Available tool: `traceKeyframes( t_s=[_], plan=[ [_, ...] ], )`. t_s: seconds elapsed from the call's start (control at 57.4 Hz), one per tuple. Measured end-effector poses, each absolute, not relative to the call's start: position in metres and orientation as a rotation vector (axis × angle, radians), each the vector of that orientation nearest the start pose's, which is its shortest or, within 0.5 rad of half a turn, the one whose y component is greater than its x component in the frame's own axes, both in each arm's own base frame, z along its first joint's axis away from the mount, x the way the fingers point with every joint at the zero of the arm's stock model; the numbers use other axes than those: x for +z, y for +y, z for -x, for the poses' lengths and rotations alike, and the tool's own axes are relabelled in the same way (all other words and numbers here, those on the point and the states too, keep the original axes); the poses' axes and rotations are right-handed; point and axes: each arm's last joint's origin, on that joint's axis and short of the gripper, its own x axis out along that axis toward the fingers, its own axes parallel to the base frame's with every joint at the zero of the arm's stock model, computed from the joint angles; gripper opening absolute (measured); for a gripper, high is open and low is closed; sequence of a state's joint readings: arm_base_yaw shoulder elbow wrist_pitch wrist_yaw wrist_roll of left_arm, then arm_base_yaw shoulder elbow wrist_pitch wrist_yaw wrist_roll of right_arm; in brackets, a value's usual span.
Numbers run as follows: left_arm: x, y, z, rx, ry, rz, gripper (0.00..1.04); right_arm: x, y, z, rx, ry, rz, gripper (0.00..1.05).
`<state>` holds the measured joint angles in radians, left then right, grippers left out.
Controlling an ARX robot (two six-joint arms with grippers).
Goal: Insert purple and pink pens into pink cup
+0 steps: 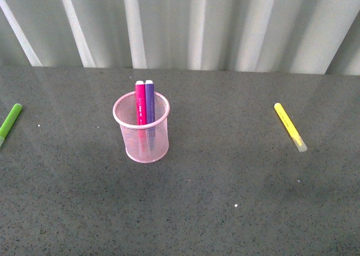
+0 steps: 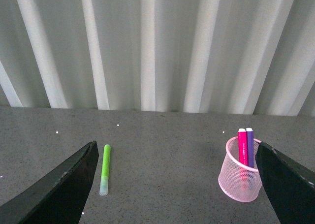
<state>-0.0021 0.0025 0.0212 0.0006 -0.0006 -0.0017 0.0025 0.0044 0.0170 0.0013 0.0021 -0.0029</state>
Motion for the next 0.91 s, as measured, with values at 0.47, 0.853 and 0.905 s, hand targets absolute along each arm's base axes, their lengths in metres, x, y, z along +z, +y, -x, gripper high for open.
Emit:
traceKeyframes(
  t_s=[0.47,0.853,0.905],
  plan=[
    [0.1706,-0.0002,-0.0965,-0.002,-0.019,0.002,0.98,0.169,0.0002,-0.0969,0.001,-0.013,0.002,0.98],
    [0.1706,-0.0002,-0.0965,-0.002,-0.019,0.002,0.98,0.169,0.0002,-0.0969,0.0,-0.013,0.002,0.98],
    [0.1706,-0.0002,-0.0965,-0.002,-0.019,0.002,0.98,0.169,0.0002,-0.0969,0.0,-0.013,0.002,0.98]
  ],
)
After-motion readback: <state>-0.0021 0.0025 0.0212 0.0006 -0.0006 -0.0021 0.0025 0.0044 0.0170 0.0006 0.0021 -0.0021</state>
